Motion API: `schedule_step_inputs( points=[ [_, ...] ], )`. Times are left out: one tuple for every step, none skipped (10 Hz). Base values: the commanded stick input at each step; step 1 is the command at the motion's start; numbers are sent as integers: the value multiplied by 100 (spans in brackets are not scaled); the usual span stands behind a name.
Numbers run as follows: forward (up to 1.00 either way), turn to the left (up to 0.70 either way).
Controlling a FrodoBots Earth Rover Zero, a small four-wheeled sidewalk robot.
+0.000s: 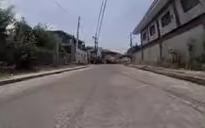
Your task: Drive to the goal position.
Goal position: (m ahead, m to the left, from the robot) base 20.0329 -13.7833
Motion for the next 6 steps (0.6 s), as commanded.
schedule_step_inputs(
  points=[
    [100, 0],
    [100, 0],
    [100, -4],
    [100, -13],
    [100, -27],
    [100, -39]
  ],
)
